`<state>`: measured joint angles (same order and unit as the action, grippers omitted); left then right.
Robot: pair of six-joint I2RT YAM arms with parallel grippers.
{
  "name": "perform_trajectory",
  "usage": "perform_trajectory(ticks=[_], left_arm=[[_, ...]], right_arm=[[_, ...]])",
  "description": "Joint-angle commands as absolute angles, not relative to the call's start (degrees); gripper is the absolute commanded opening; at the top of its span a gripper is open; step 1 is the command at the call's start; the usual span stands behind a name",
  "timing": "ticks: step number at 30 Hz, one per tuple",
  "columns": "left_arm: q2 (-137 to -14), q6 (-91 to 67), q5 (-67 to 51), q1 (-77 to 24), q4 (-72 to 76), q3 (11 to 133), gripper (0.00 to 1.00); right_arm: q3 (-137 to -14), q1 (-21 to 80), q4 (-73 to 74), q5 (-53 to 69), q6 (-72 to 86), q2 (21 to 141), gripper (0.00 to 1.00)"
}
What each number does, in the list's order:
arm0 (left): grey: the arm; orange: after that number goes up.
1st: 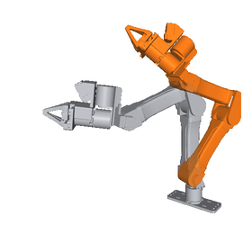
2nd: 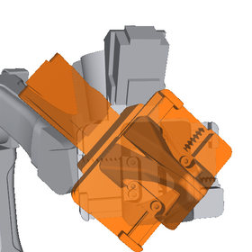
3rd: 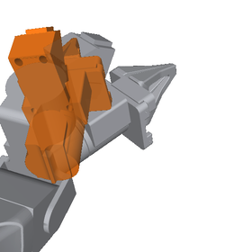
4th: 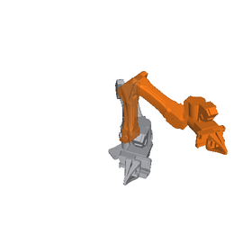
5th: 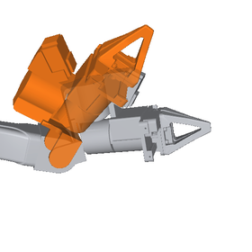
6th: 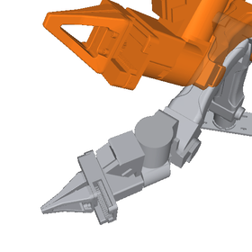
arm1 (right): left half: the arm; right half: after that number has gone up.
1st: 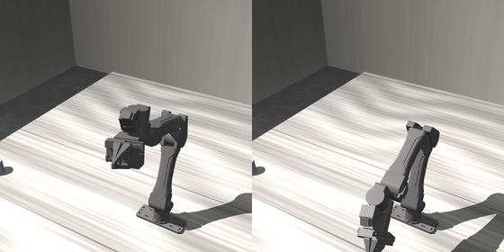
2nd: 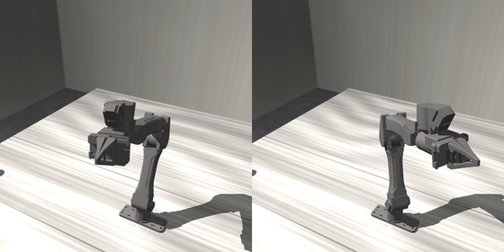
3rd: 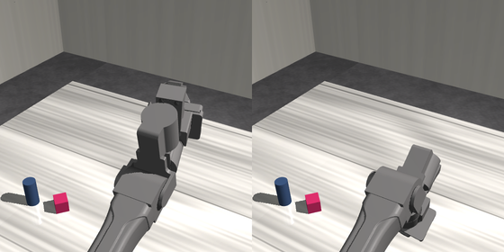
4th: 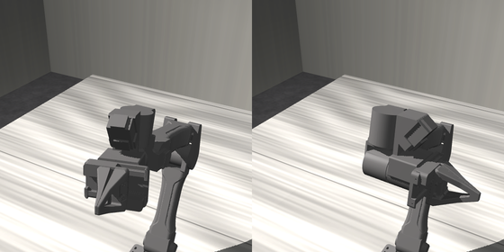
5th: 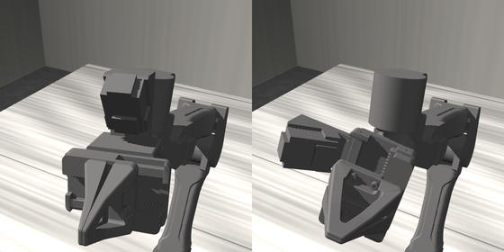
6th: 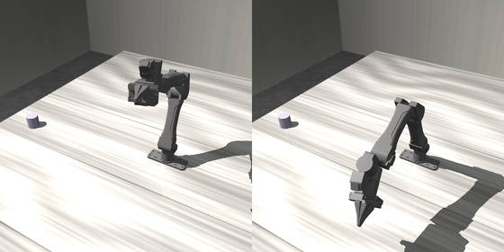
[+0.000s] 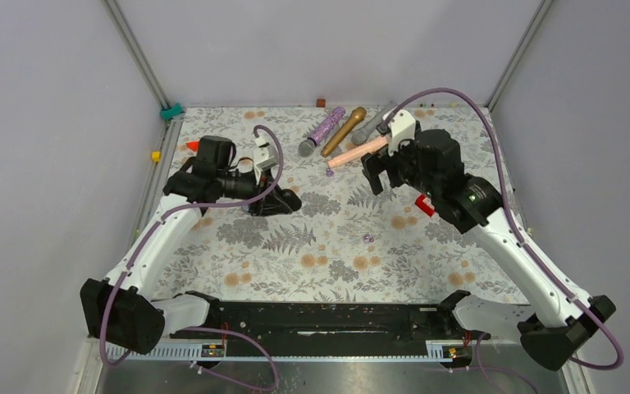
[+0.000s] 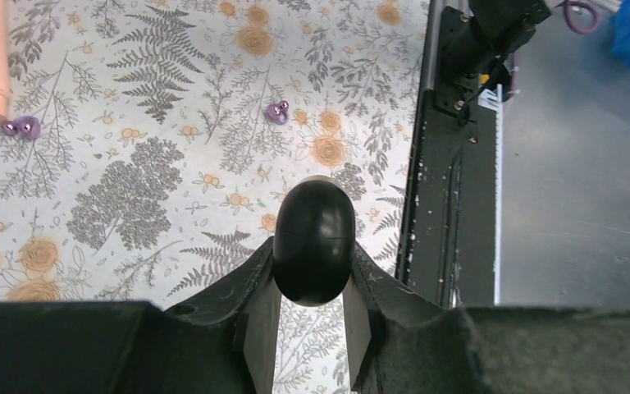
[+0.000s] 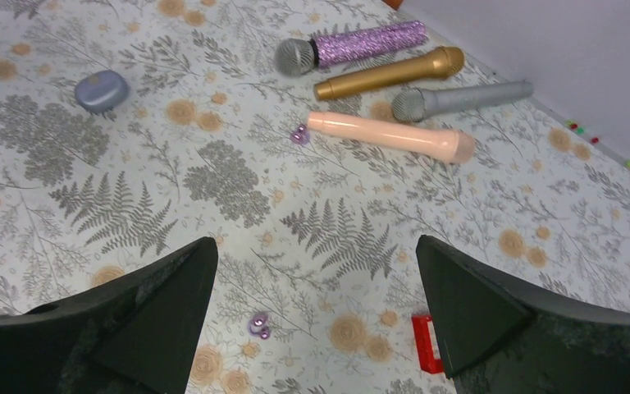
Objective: Insert the wireless bluetooth earbuds into the charging case
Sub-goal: Place the charging case at the center of the board.
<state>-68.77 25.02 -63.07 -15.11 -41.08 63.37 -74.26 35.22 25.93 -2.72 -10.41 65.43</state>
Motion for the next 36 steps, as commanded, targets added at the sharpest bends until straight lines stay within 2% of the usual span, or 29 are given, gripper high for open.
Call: perform_trajectory(ticks=[1,13,27,36], left_arm=[[-71.11,18.76,-51.51,-20.18,-32.52,66.0,0.0],[-94.7,10.2,-37.06,-33.29,-32.29,83.5,0.0],[-124.23,-6.56,-36.87,-39.48,-36.32,111.02,0.0],[-135.26,-19.09,-35.79,-40.03,-33.06,117.5,0.0]], right_arm=[[-70.62,33.88,21.91,-6.95,-12.44,60.08,1.0],[-63.5,28.04,19.06,-13.6,-12.9,49.13,0.99],[-57.39,24.01,12.54,-15.38,-15.12,43.1,1.0],[-55.7,23.77,11.42,-14.79,-15.25,41.84,1.0]])
